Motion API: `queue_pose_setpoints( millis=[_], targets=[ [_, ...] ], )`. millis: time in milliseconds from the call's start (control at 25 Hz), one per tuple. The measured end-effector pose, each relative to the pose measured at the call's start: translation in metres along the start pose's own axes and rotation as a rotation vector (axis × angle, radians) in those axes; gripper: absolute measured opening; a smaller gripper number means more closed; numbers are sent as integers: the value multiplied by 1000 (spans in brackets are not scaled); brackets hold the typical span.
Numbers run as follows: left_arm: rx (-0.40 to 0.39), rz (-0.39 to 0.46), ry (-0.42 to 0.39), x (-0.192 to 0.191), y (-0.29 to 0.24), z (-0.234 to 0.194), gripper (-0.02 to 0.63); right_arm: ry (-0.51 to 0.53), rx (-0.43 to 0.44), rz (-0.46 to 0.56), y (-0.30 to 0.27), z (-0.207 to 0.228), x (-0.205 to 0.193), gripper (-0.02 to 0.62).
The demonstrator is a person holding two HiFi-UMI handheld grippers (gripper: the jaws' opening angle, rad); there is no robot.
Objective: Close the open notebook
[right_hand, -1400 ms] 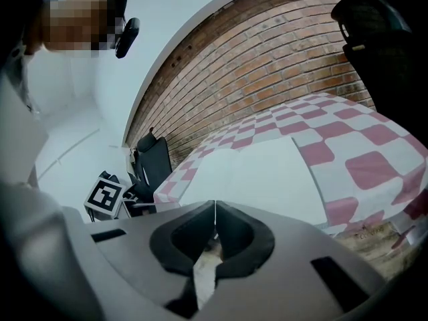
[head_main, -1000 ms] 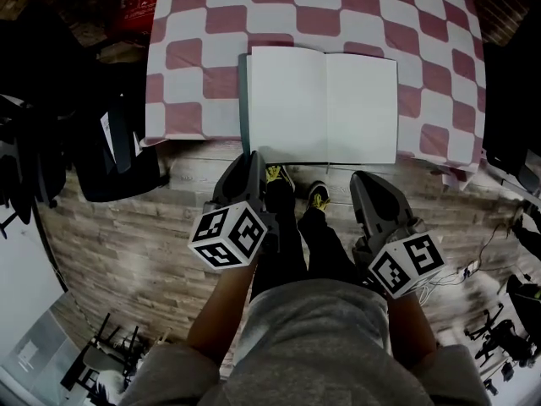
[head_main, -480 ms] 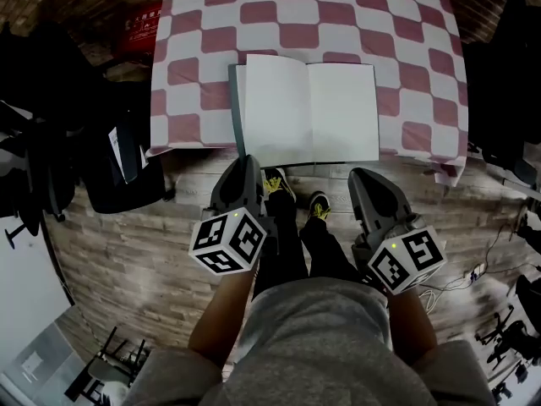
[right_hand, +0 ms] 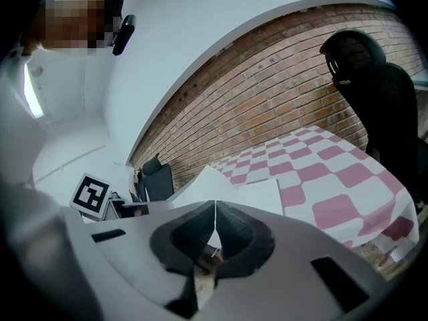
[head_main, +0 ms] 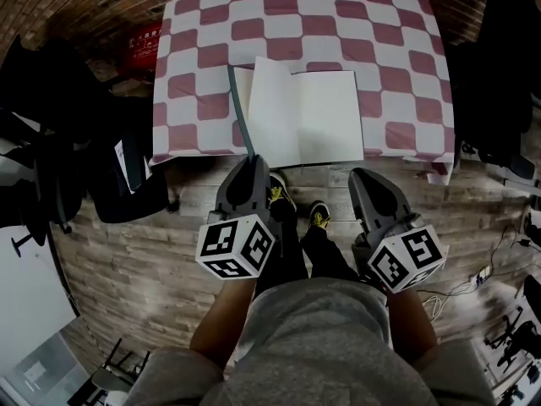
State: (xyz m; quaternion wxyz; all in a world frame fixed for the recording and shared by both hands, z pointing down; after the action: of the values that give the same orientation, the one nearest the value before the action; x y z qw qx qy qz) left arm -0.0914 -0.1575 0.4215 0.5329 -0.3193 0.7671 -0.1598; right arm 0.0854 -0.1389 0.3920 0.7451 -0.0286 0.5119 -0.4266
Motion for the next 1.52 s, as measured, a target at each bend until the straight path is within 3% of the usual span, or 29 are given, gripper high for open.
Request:
queue_pose_setpoints(
  millis=[240, 720, 1160, 1320, 1520],
  targets=[
    [-61, -4, -117, 4, -2, 41, 43, -9, -14, 34, 19, 9, 5, 26],
    [-219, -87, -216, -10, -35, 109, 38, -47, -81, 67, 55, 41, 0, 26],
    [-276, -198, -286, -40, -78, 146, 46, -97, -145, 86, 79, 67, -9, 26],
    [-313, -260, -321, -60, -98, 157, 70, -112, -166, 88, 85, 74, -14, 26],
    [-408, -363, -302, -91, -115, 167, 158, -131, -190, 92, 93, 80, -21, 26]
  ],
)
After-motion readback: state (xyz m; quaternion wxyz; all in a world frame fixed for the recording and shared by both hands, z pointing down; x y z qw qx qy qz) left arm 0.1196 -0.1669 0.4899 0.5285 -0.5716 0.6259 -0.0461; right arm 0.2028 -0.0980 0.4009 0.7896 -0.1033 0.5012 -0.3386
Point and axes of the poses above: the fingertips, and each gripper's own axes: y backward along the fingers, z to its right, x out of its top, the point moved 1 cm from there along y, backward along the fingers, and after that the axes turned 8 degrees about -z, right-handed, at the moved point
